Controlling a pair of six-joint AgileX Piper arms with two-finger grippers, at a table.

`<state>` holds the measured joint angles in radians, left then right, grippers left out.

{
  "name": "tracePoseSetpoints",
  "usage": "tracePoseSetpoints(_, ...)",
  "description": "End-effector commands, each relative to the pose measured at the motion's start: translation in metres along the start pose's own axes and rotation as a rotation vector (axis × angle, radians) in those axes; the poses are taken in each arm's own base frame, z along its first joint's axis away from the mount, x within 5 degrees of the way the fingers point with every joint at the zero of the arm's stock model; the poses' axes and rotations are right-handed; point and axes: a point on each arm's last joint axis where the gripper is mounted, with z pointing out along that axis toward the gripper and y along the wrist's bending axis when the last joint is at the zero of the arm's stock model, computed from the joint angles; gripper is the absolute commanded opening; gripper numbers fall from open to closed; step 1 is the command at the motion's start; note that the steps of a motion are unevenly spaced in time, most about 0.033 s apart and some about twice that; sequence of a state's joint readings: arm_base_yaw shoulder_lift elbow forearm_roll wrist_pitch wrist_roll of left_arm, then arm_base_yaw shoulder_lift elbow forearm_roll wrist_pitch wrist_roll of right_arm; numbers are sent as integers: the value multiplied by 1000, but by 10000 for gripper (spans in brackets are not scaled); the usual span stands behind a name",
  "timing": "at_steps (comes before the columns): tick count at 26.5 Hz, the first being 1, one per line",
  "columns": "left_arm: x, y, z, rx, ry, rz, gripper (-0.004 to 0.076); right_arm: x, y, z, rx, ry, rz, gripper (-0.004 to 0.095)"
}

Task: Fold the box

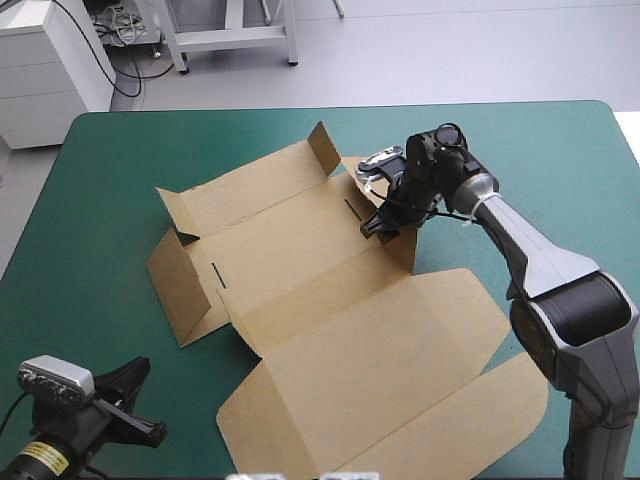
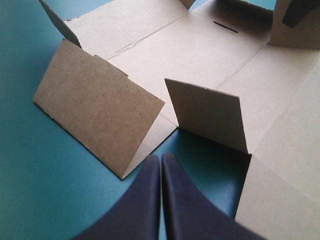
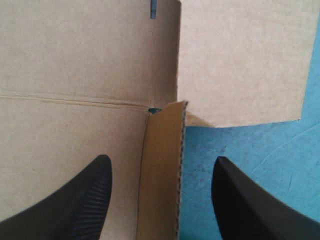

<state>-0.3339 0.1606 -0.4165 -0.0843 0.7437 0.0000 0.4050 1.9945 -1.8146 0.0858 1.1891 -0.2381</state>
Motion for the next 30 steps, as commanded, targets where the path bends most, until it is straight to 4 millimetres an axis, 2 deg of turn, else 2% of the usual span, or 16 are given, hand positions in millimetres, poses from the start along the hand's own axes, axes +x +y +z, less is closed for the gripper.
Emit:
tracePoseSetpoints(1, -13, -1, -3, 9, -88, -7, -8, -5, 1, -33, 25, -102, -33, 480)
tracePoseSetpoints(7, -13, -1, -3, 9, -88, -6, -8, -5, 0, -33, 42, -97, -47, 348)
tracePoseSetpoints(11, -13, -1, -3, 9, -88, -6, -8, -5, 1, -33, 36, -99, -66, 145)
tracePoseSetpoints(13, -13, -1, -3, 9, -88, -6, -8, -5, 2, -33, 21, -103, -95, 1)
tracePoseSetpoints(14, -13, -1, -3, 9, -88, -6, -8, -5, 2, -33, 21, -103, -103, -20)
tracePoseSetpoints(22, -13, -1, -3, 9, -88, -6, -8, -7, 6, -34, 40, -101, -263, -20)
tracePoseSetpoints(26, -13, -1, -3, 9, -88, -6, -8, -11, 22, -37, 37, -117, -427, -20)
tracePoseSetpoints(30, -13, -1, -3, 9, -88, -6, -8, -20, 49, -45, 42, -159, -643, -20)
